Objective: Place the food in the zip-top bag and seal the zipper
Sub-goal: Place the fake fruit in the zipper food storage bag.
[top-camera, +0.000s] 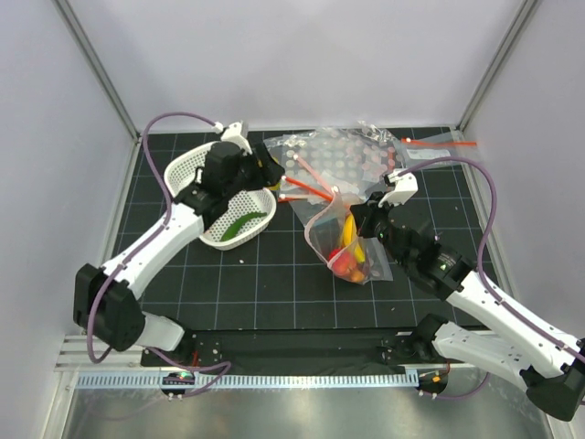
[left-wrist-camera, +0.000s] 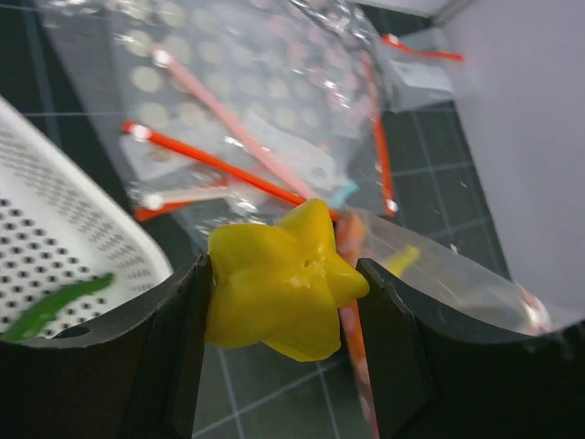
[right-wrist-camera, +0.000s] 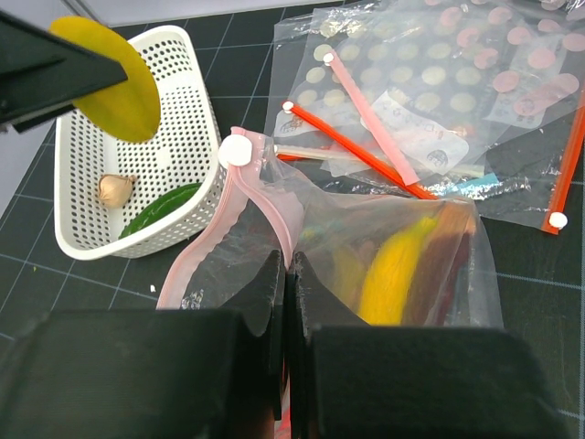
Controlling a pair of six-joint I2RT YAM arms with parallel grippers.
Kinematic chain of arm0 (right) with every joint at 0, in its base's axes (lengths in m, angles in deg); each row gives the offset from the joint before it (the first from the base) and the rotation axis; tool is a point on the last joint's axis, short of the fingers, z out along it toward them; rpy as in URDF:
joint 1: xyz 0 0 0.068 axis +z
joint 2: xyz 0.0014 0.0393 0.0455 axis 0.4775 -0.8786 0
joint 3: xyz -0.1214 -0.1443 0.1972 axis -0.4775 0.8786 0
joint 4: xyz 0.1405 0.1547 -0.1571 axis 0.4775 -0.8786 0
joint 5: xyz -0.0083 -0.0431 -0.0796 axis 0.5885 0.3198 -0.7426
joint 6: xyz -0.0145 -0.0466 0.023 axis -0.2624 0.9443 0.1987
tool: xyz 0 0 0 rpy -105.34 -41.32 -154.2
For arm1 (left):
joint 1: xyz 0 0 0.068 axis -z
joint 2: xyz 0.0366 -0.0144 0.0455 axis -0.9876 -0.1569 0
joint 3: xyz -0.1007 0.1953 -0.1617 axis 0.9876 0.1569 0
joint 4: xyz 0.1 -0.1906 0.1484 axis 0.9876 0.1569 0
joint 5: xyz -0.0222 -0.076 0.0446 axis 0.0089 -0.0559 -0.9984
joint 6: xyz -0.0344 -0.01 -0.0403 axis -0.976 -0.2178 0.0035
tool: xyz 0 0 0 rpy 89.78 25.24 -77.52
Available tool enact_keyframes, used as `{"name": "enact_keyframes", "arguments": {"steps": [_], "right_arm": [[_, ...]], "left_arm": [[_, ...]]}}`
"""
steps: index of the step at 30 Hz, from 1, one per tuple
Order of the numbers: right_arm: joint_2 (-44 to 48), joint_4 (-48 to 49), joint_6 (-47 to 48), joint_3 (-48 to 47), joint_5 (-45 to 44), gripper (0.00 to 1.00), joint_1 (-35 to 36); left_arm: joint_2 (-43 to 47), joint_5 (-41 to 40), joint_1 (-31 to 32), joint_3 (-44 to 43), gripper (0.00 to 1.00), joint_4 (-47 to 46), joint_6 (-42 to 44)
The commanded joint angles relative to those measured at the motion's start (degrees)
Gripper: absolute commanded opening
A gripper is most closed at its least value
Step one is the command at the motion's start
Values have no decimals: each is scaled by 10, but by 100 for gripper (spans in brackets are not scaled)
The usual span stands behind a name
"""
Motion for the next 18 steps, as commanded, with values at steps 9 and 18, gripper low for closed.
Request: {"name": "enact_keyframes", "arguments": {"steps": [9, 18], "right_arm": [[1, 49, 2, -8, 16, 1, 2], [38, 59, 3, 8, -2, 1, 1]], "left_arm": [[71, 151, 162, 58, 39, -201, 40], [11, 183, 207, 54, 39, -250, 39]]}}
